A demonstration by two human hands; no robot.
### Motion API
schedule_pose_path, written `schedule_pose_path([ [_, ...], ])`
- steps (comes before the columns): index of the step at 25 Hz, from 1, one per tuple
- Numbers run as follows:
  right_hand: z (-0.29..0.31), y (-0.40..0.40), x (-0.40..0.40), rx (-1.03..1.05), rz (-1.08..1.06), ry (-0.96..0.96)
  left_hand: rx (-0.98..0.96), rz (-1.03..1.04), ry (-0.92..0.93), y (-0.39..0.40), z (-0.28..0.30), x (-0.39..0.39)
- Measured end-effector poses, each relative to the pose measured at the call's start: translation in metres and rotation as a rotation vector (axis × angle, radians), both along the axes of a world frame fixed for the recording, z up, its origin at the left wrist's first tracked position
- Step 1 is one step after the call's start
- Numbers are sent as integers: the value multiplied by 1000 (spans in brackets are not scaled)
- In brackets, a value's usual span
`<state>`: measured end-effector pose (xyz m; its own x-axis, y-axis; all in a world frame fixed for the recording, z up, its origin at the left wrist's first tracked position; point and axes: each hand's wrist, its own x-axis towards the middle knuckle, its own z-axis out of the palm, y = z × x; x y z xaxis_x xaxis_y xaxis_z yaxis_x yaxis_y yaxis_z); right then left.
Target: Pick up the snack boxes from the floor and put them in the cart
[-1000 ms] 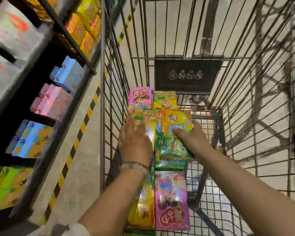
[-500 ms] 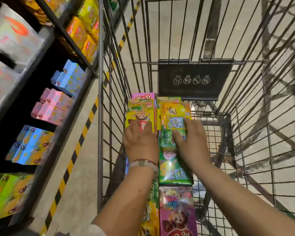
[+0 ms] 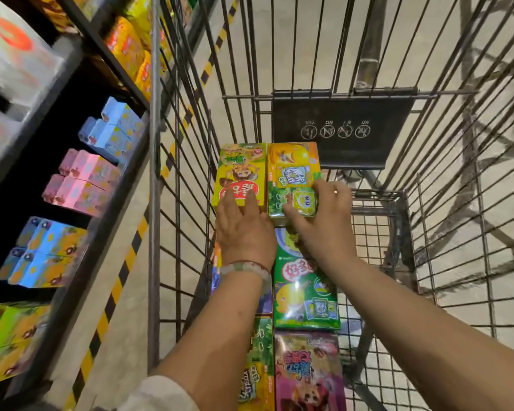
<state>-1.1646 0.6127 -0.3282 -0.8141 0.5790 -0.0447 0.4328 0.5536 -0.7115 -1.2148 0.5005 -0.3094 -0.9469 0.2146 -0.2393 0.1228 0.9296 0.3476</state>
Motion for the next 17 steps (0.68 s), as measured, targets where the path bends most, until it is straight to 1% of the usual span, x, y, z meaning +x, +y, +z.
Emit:
schedule_pose_path([
  [2,-3,-4,0,48,-25,39,-28,28,47,1,-1,2],
  [4,-5,-10,-2,78,-26,29,-24,25,57,2,-2,1],
  [7,-4,-15,-2,67,-50,3,-1,49,47,1,-2,2],
  [10,1,-5,2,51,40,-46,-59,7,0,0,6,2],
  [13,24,10,8,129,165,-128,-26,10,-65,2,32,2],
  [15,51,18,9,103,227,-144,38,-112,-118,5,59,2],
  [17,87,26,6,72,286,-149,127,-312,-209,5,95,0],
])
